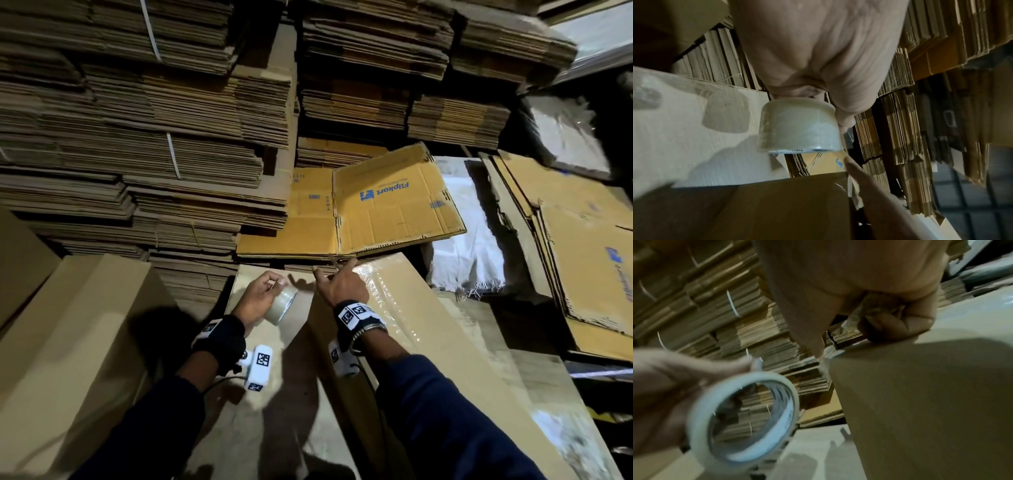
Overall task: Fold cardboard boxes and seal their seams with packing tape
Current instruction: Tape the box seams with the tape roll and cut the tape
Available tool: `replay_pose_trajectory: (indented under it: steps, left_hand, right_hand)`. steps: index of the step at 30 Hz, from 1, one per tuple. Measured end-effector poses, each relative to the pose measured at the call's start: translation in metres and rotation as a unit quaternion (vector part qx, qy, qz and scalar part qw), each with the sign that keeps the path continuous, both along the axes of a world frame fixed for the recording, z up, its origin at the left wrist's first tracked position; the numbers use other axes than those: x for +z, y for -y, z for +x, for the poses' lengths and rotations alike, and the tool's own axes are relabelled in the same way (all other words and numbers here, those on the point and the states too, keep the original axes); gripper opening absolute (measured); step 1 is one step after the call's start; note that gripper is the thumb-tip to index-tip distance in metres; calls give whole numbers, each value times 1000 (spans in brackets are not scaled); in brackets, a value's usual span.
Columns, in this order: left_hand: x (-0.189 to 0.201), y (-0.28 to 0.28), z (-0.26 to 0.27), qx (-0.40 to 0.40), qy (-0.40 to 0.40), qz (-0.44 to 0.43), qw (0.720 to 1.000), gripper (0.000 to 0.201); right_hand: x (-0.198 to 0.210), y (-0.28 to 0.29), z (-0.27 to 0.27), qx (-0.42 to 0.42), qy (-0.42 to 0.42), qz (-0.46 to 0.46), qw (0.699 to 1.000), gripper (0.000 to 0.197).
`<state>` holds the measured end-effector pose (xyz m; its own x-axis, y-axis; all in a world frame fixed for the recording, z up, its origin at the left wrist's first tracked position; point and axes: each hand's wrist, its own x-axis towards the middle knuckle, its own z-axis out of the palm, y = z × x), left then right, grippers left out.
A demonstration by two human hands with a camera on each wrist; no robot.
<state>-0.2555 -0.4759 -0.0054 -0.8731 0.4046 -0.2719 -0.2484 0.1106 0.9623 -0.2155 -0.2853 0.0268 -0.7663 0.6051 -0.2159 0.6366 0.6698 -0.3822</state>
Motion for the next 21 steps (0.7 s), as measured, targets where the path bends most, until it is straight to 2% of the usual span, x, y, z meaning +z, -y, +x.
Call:
replay_pose_trajectory:
  steps: [2, 5, 9, 13, 16, 19, 21]
  left_hand:
    - [0, 3, 9, 31, -1, -9, 999, 33]
    - [-7, 8, 18, 119, 20, 11, 993, 41]
    - [-22, 13, 29, 219, 47, 11, 975, 29]
    - [-28, 22, 45, 189, 22, 23, 981, 15]
    - [-27, 25, 58, 154, -21, 29, 987, 19]
    - [-22, 21, 67, 144, -33, 9, 989, 13]
    - [-13, 15, 68, 130, -45, -3, 990, 10]
  right_hand:
    - [-9, 4, -2, 4, 11, 40, 999, 75]
    - [-22, 8, -1, 24, 7, 69, 997, 71]
    - [-33, 7, 2, 70, 10, 96, 993, 77]
    - [-32, 7, 1, 70, 0, 81, 994, 67]
    - [-29, 5, 5, 87, -15, 76, 993, 55]
    - [-20, 1, 22, 98, -36, 55, 993, 64]
    - [-13, -2, 38, 77, -79, 48, 993, 67]
